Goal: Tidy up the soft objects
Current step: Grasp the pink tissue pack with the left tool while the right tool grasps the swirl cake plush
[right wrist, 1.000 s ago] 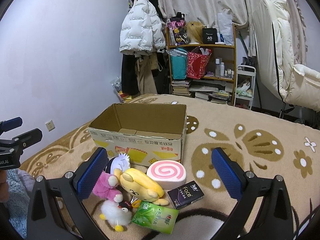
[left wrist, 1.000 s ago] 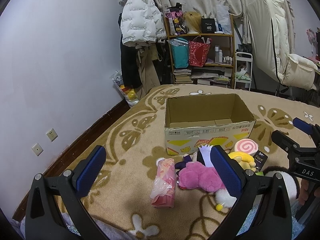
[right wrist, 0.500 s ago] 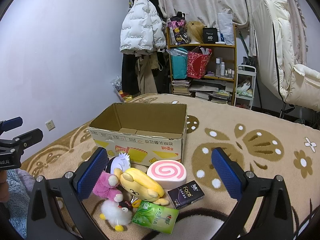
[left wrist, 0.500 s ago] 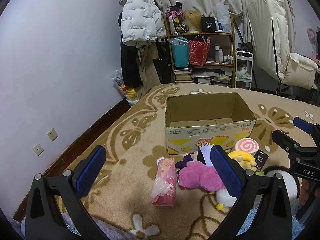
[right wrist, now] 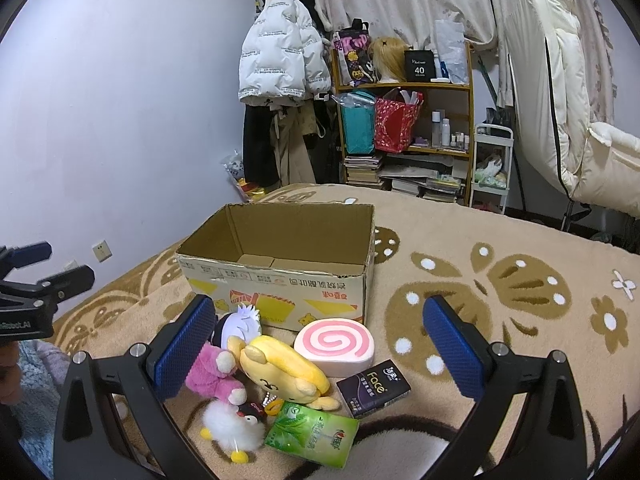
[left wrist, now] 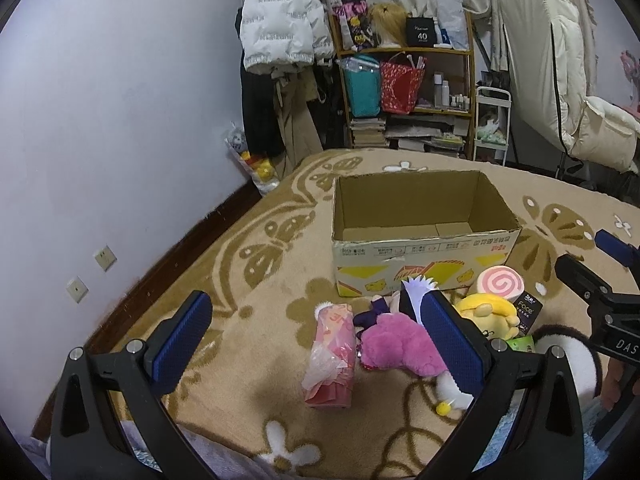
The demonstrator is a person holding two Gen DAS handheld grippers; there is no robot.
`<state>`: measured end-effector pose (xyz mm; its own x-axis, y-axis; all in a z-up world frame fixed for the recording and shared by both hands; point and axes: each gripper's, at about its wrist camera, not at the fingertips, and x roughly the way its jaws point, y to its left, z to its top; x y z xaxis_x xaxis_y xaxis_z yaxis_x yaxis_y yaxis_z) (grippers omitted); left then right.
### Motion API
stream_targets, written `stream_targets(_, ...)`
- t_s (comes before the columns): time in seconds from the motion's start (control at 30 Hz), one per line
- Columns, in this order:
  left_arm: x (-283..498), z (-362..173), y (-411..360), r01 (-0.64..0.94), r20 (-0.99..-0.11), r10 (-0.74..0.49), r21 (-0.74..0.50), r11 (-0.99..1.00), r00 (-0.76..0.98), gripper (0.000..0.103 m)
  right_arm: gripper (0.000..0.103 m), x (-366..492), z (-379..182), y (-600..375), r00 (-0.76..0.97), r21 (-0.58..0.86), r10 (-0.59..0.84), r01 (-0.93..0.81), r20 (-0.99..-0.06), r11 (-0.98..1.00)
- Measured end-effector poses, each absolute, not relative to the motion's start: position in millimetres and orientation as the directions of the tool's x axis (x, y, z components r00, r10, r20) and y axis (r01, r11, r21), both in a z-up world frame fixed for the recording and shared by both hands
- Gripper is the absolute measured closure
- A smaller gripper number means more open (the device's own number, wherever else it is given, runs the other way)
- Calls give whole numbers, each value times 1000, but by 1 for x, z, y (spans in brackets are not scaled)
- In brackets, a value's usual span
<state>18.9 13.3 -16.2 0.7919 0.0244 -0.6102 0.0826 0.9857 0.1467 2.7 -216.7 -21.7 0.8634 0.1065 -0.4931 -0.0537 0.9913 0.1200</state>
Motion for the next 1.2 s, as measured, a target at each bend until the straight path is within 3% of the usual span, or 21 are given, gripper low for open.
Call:
stream_targets(0.47,68,-40,18,52,-762,90,160,986,642,0,0,42,-30,-240,822,167,119,-29,-557,986)
stream_targets(0.83,111,-55,26,45,-828,133,187,981,545,0,0,81,-55,-254,765,222,159,-22,-624,975)
stream_targets(1.2,148,-104,31,64,-907,61,96,993,416,0,0,102,-88,-246,693,217,191,-50,-696,975)
